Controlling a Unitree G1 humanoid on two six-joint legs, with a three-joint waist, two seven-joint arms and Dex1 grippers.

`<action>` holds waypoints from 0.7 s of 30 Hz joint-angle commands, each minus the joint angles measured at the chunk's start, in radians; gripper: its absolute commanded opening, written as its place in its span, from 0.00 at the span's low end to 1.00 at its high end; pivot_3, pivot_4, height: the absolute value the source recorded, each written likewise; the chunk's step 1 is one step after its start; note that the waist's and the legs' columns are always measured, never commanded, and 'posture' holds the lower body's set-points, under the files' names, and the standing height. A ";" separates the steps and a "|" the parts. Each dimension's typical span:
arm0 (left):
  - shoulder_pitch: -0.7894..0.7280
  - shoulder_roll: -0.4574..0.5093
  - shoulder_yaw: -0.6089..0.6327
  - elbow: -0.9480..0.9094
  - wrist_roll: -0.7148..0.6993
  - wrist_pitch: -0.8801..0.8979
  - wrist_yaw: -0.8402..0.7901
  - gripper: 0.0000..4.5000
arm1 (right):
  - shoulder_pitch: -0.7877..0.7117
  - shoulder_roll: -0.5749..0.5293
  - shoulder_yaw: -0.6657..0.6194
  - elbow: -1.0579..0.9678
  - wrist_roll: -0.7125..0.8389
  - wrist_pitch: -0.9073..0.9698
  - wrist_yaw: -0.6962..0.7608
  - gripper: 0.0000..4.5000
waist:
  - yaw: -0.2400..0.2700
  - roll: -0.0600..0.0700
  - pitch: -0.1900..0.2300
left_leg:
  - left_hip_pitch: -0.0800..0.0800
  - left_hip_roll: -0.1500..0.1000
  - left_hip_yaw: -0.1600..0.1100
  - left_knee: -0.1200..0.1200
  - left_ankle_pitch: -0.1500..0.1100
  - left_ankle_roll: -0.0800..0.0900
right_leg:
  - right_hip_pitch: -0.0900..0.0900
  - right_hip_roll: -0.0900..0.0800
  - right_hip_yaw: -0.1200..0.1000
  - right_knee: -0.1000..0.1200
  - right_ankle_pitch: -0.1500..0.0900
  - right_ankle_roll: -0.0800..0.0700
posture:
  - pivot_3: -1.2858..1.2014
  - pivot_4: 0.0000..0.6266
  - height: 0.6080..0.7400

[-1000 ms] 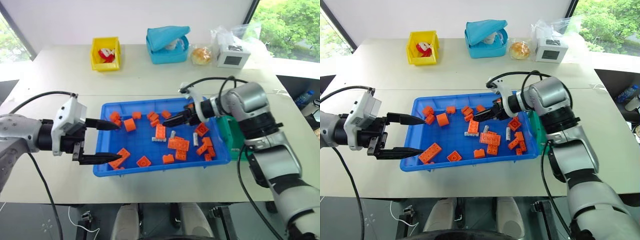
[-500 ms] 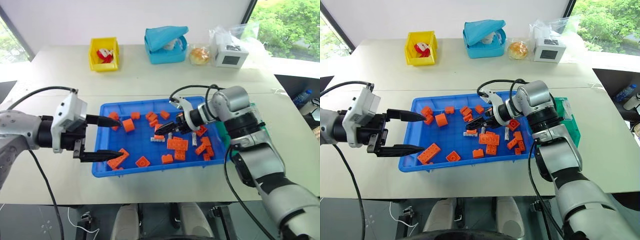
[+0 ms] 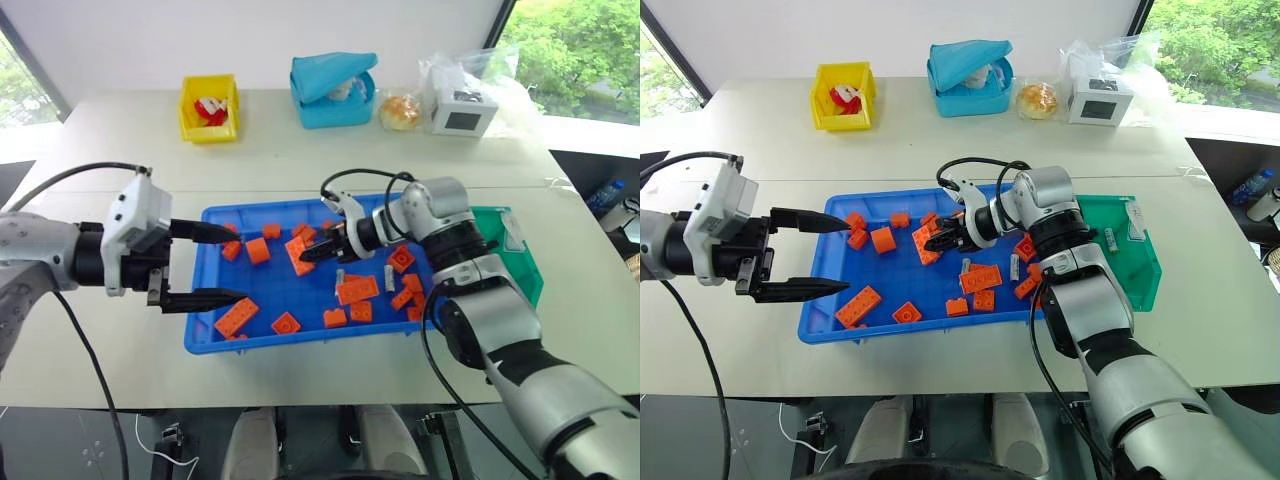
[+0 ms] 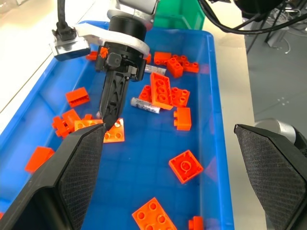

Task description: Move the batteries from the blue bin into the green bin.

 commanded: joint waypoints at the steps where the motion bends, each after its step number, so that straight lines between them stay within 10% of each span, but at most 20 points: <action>1: -0.024 0.006 0.011 -0.002 -0.003 -0.014 -0.003 1.00 | -0.058 0.072 -0.027 0.003 0.006 -0.063 -0.017 0.01 | -0.004 0.000 0.000 | 0.000 0.000 0.000 0.000 0.000 0.000 | 0.000 0.000 0.000 0.000 0.000 0.000 | 0.52 0.24 0.97; 9: -0.048 0.000 -0.005 -0.005 -0.009 -0.002 0.001 1.00 | -0.064 0.219 0.058 -0.044 -0.045 -0.235 -0.009 0.01 | -0.020 0.000 0.000 | 0.000 0.000 -0.002 -0.001 0.000 0.000 | 0.000 0.000 -0.001 0.000 0.000 0.000 | 0.52 0.24 0.97; 17: -0.033 -0.006 -0.002 -0.031 -0.028 0.015 0.012 1.00 | 0.036 0.043 0.377 -0.327 -0.227 -0.590 0.202 0.90 | -0.019 0.000 0.000 | -0.001 0.000 -0.002 -0.001 0.000 0.000 | 0.001 -0.001 -0.001 0.000 0.000 0.000 | 0.52 0.24 0.97; 21: -0.020 -0.004 0.001 -0.031 -0.034 0.020 0.015 1.00 | 0.075 -0.191 0.488 -0.482 -0.335 -0.901 0.417 0.90 | -0.016 -0.001 0.000 | -0.001 -0.001 -0.002 -0.001 0.000 0.000 | 0.000 -0.001 -0.001 0.000 -0.001 0.001 | 0.52 0.24 0.97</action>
